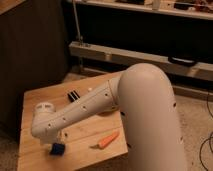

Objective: Wipe the white sponge on the table

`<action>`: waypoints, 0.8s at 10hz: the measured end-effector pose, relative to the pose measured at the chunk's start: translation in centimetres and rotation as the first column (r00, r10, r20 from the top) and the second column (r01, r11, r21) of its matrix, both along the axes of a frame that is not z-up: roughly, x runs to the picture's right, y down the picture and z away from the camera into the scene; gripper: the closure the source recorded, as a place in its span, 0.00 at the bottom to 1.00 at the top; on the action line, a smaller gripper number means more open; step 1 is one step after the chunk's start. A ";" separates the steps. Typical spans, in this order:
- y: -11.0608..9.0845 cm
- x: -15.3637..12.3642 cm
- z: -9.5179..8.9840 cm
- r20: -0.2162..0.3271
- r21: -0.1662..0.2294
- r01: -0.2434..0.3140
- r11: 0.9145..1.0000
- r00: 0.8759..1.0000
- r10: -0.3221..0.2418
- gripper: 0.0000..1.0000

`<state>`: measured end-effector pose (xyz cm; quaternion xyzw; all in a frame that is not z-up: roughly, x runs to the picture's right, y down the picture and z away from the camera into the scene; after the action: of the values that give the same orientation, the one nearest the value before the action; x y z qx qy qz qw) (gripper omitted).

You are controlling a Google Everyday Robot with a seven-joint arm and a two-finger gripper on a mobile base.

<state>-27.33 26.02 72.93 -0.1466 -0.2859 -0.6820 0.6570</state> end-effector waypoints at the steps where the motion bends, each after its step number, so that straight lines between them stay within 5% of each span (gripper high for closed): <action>1: 0.1 0.0 0.4 0.017 0.006 0.019 1.000 1.000 -0.019 0.34; 8: 1.0 0.5 1.8 0.049 -0.013 0.083 0.996 0.995 -0.083 0.34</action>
<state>-26.87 26.99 74.76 -0.1468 -0.3004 -0.7099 0.6199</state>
